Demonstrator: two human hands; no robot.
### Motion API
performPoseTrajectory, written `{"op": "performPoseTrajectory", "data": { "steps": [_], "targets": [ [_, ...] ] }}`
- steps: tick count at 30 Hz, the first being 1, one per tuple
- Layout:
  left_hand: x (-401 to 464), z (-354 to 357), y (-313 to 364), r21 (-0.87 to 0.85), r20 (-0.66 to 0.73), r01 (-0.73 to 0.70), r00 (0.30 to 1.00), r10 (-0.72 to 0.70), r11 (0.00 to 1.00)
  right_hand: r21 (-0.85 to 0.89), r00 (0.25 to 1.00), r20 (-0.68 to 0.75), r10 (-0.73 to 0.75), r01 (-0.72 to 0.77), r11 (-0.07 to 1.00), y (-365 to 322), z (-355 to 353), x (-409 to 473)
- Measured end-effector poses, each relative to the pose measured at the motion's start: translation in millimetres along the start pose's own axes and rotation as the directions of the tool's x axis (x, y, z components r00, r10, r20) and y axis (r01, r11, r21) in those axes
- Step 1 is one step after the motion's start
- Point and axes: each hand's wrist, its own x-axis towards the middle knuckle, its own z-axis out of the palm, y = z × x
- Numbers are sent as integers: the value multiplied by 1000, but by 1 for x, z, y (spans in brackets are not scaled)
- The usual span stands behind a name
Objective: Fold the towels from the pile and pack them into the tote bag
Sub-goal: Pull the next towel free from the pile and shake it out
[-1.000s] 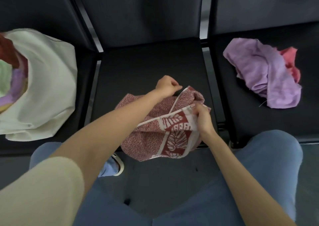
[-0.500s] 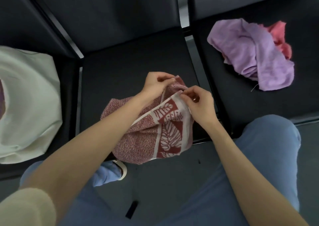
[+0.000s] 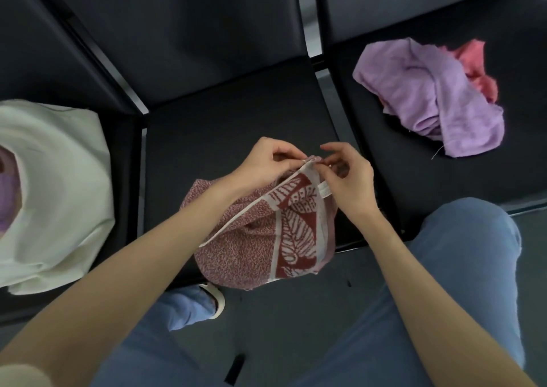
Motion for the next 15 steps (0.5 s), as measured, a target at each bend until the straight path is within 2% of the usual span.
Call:
{"op": "performPoseTrajectory", "data": {
  "steps": [4, 10, 15],
  "targets": [
    [-2, 1, -1, -22, -12, -5, 1000, 4, 1000, -25, 997, 53, -57, 58, 998, 1, 0, 0],
    [-4, -2, 1, -7, -28, -6, 1000, 6, 1000, -94, 996, 68, -54, 60, 994, 1, -3, 1],
    [-21, -47, -15, 26, -158, 91, 984, -85, 996, -107, 997, 58, -46, 52, 993, 2, -3, 2]
  ]
}}
